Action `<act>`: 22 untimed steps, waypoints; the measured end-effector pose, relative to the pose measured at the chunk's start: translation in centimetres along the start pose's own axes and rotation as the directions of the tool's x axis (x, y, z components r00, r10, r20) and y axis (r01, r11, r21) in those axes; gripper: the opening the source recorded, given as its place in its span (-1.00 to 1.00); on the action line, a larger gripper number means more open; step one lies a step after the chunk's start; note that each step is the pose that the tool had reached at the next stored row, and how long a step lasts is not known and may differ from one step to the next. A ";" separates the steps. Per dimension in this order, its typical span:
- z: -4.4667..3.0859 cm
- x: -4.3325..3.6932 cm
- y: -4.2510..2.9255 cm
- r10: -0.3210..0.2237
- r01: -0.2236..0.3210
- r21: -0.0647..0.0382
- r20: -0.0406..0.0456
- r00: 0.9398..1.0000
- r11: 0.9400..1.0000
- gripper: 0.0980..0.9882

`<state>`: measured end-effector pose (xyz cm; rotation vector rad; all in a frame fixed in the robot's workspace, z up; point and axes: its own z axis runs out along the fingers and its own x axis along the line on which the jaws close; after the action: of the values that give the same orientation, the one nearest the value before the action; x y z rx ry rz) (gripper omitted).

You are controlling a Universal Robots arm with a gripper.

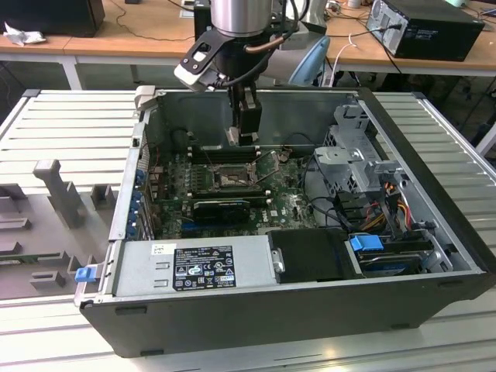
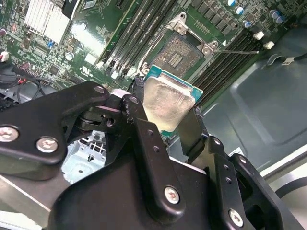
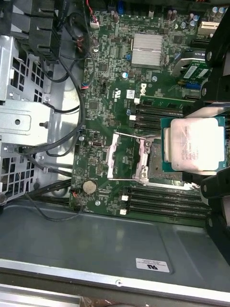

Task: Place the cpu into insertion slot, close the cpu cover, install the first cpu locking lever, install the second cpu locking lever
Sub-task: 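Place the cpu into insertion slot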

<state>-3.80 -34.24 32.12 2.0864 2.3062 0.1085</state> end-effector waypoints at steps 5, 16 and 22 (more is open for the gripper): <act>0.21 -0.01 -0.02 0.008 -0.008 0.006 0.002 1.000 1.000 -0.03; 2.28 0.01 -0.10 0.109 -0.109 0.003 0.008 0.994 0.994 -0.03; 3.35 -0.01 -0.23 0.110 -0.110 0.011 0.008 0.994 0.994 -0.03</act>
<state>-3.80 -34.16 28.76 2.2144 2.1924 0.0901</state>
